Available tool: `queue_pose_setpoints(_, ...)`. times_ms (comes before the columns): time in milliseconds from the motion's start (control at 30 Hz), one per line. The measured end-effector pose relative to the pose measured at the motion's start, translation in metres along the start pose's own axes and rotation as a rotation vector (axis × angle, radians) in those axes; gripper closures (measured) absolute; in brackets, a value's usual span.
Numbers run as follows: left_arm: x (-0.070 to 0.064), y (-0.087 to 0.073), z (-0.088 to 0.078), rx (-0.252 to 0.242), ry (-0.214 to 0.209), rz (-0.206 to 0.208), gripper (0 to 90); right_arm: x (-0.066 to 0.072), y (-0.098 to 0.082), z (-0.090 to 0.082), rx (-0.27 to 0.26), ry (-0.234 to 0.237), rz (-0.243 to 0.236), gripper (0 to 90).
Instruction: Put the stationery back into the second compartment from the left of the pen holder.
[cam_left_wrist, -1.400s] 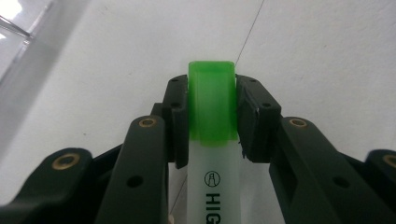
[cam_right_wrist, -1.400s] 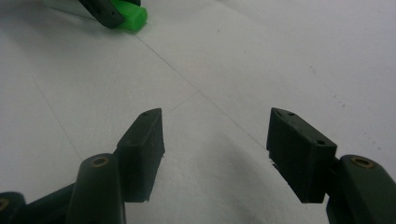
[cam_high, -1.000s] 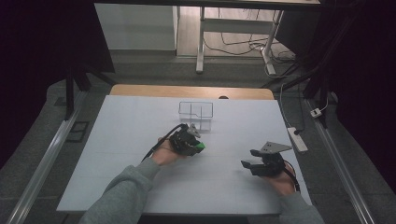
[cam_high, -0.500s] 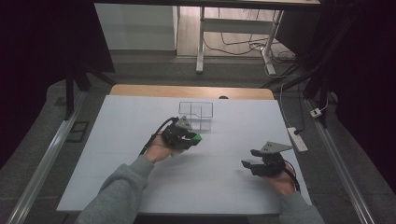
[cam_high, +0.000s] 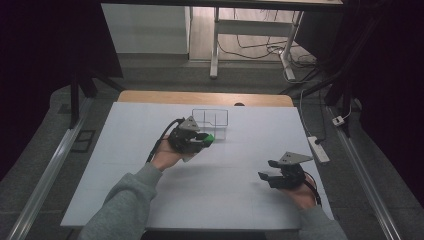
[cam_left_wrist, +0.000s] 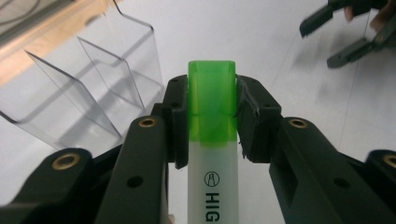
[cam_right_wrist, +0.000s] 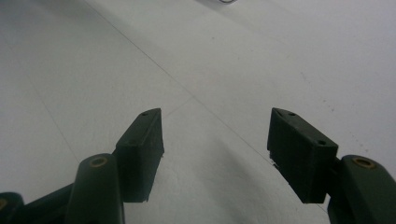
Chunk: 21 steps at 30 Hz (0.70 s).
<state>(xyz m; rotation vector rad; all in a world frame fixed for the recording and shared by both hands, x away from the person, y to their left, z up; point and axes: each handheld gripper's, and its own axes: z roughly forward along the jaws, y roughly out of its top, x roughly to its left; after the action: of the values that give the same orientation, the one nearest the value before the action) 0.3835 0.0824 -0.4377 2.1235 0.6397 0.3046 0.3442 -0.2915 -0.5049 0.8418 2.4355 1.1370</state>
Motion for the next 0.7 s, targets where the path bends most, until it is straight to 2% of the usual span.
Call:
queue_pose_setpoints(333, 0.008, 0.02, -0.017, -0.094, 0.033, -0.008, 66.8, -0.001, 0.0, -0.001, 0.0, -0.005, -0.001, 35.5)
queue_pose_setpoints(700, 0.022, 0.04, -0.019, -0.137, 0.052, -0.029, 66.8, -0.002, -0.001, -0.001, -0.004, 0.0, 0.007, 35.4)
